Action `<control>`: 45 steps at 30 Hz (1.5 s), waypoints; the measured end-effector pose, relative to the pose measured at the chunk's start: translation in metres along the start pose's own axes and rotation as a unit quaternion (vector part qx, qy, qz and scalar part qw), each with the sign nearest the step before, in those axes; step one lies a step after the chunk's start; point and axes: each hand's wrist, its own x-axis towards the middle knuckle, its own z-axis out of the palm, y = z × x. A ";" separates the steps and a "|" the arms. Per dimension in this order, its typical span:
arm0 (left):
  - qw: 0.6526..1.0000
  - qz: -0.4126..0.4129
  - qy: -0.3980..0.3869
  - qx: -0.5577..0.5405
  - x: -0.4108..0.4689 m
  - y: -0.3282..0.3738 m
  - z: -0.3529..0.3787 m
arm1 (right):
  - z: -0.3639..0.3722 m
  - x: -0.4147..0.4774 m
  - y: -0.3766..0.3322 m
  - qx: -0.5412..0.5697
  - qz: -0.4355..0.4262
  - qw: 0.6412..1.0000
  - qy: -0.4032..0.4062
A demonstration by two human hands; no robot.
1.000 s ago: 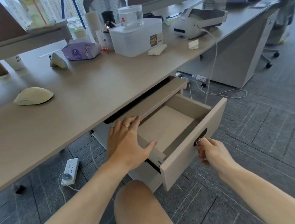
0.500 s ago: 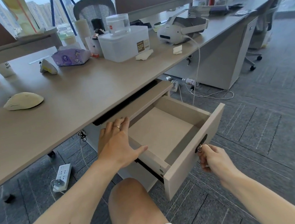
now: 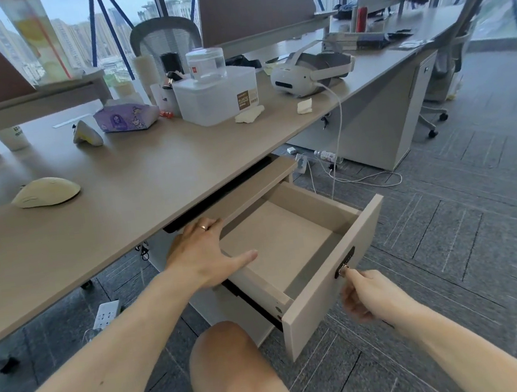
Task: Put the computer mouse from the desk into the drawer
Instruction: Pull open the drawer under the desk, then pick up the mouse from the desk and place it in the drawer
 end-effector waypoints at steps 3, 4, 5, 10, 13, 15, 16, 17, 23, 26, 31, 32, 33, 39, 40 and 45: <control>0.995 0.019 -0.084 -0.059 -0.002 0.000 -0.023 | -0.021 -0.016 -0.024 -0.118 -0.046 0.992 0.028; 0.992 0.046 -0.090 -0.080 -0.005 0.001 -0.031 | -0.027 -0.021 -0.034 -0.142 -0.080 0.985 0.048; 0.989 0.079 -0.079 -0.099 -0.009 0.001 -0.039 | -0.031 -0.024 -0.045 -0.157 -0.115 0.979 0.066; 0.978 0.146 0.044 -0.141 -0.028 -0.009 -0.089 | -0.018 -0.032 -0.102 -0.218 -0.245 0.940 0.090; 0.984 0.098 0.070 -0.128 -0.034 -0.047 -0.111 | 0.005 -0.032 -0.135 -0.256 -0.290 0.919 0.075; 0.989 0.058 0.073 -0.110 -0.041 -0.080 -0.120 | 0.021 -0.031 -0.155 -0.275 -0.314 0.906 0.067; 0.991 0.037 0.076 -0.101 -0.046 -0.096 -0.123 | 0.029 -0.031 -0.165 -0.284 -0.326 0.900 0.065; 0.992 0.011 0.080 -0.097 -0.052 -0.114 -0.124 | 0.037 -0.032 -0.175 -0.290 -0.340 0.893 0.061; 0.982 -0.155 0.092 -0.062 -0.093 -0.214 -0.114 | 0.102 -0.031 -0.229 -0.279 -0.418 0.863 -0.055; 0.973 -0.213 0.073 -0.040 -0.107 -0.240 -0.110 | 0.144 -0.025 -0.256 -0.291 -0.464 0.832 -0.086; 0.964 -0.245 0.102 -0.022 -0.104 -0.265 -0.102 | 0.213 -0.017 -0.293 -0.318 -0.529 0.783 -0.084; 0.963 -0.249 0.104 -0.016 -0.103 -0.266 -0.101 | 0.225 -0.015 -0.299 -0.329 -0.530 0.776 -0.094; 0.962 -0.252 0.107 -0.009 -0.102 -0.268 -0.099 | 0.236 -0.012 -0.307 -0.339 -0.532 0.769 -0.102; 0.965 -0.250 0.085 -0.011 -0.096 -0.274 -0.091 | 0.310 0.018 -0.345 -0.314 -0.557 0.761 -0.111; 0.965 -0.250 0.080 -0.010 -0.095 -0.275 -0.091 | 0.320 0.025 -0.351 -0.310 -0.563 0.759 -0.105; 0.964 -0.257 0.069 0.000 -0.092 -0.277 -0.091 | 0.358 0.057 -0.379 -0.312 -0.585 0.743 -0.094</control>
